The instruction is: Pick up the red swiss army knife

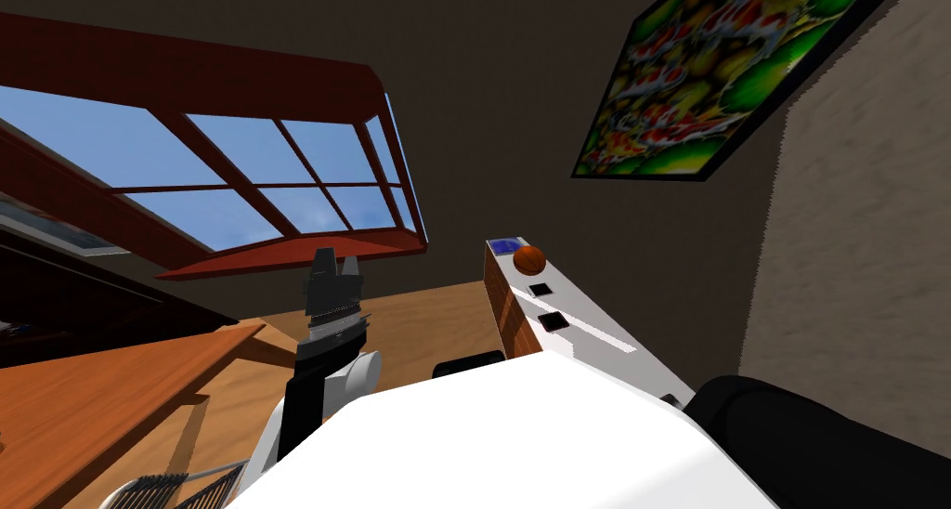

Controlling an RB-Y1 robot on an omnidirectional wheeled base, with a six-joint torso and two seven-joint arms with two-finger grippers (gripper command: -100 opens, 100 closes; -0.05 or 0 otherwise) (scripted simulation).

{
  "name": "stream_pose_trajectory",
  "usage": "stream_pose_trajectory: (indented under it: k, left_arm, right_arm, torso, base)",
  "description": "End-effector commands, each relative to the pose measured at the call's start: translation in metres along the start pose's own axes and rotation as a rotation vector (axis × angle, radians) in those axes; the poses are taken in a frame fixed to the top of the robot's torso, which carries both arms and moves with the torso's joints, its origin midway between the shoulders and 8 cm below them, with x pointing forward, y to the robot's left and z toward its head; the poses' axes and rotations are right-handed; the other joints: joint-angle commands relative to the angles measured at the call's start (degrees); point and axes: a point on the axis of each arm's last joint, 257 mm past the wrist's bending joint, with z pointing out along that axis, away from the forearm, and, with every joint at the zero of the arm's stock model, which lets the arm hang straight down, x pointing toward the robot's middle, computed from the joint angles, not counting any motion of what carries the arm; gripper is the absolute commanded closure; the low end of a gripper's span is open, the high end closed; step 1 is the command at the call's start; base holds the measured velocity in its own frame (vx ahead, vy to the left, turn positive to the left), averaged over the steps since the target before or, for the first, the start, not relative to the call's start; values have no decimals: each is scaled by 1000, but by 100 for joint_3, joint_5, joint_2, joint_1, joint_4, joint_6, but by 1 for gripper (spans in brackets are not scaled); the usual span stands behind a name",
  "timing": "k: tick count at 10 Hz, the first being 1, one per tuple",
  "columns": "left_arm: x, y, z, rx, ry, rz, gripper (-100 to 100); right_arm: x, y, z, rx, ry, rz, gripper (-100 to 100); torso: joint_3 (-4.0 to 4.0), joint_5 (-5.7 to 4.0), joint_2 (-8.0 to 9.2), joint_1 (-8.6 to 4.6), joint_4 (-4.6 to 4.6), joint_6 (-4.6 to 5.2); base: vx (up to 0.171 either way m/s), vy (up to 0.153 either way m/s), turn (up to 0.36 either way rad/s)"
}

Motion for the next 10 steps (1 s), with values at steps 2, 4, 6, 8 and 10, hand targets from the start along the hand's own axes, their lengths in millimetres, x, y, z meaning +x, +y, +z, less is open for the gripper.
stream_pose_trajectory:
  k: [2,4,6,8,10]
  left_arm:
    - [0,0,0,0,0,0,0]
    - [0,0,0,0,0,0,0]
    - [0,0,0,0,0,0,0]
    - [0,0,0,0,0,0,0]
    - [0,0,0,0,0,0,0]
  right_arm:
    - [3,-12,3,3,6,-3,-100]
    - [3,-20,5,3,4,-3,-100]
    - [4,-26,8,0,2,-2,-100]
    - [4,-32,11,-4,-2,1,-100]
    - [5,-36,13,-11,-6,6,-100]
  torso:
    - [-1,-1,-1,1,0,-1]
    - [0,-1,-1,-1,0,-1]
    - [0,-1,0,2,0,-1]
    - [0,-14,-2,-1,2,-2]
    - [1,-25,-2,-7,4,-3]
  base:
    - [-7,35,-8]
    - [-12,34,-7]
    - [-11,42,-8]
    - [-8,39,-9]
    - [-10,37,-7]
